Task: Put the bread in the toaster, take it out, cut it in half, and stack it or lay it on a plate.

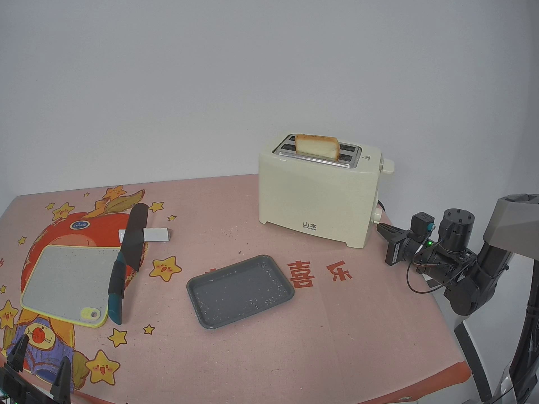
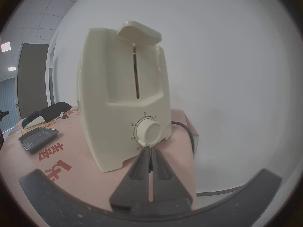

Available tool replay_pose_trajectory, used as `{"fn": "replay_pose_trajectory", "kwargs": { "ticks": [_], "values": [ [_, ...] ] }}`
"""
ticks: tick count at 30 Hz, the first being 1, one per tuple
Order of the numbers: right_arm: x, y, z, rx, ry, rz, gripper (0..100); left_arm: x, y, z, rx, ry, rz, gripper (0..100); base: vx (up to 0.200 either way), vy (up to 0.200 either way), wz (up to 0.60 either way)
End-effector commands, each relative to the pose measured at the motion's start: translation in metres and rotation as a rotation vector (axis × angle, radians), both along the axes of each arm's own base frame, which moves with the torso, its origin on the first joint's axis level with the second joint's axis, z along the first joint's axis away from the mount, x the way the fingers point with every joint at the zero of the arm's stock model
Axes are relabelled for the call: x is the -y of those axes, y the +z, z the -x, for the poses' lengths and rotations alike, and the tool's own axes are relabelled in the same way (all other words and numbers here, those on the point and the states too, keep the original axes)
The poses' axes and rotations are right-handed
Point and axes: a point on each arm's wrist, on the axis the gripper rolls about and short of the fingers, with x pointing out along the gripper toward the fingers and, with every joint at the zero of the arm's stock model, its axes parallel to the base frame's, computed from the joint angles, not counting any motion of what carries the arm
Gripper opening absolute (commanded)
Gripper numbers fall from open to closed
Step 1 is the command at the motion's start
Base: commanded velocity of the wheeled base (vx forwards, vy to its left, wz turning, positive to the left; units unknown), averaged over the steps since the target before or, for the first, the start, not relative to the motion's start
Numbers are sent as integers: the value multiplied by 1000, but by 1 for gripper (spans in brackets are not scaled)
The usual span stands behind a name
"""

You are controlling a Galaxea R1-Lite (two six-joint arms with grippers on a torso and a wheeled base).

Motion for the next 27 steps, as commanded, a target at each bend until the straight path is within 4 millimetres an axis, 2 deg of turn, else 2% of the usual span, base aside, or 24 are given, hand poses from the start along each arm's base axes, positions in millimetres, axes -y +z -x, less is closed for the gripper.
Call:
{"fn": "replay_pose_trajectory", "kwargs": {
  "ticks": [1,27],
  "values": [
    [0,-1,-1,-1,0,1,0,0,-4,-1,-16,0,0,100,0,0,0],
    [-1,4,0,16,3,-4,0,0,-4,-1,-16,0,0,100,0,0,0]
  ]
}}
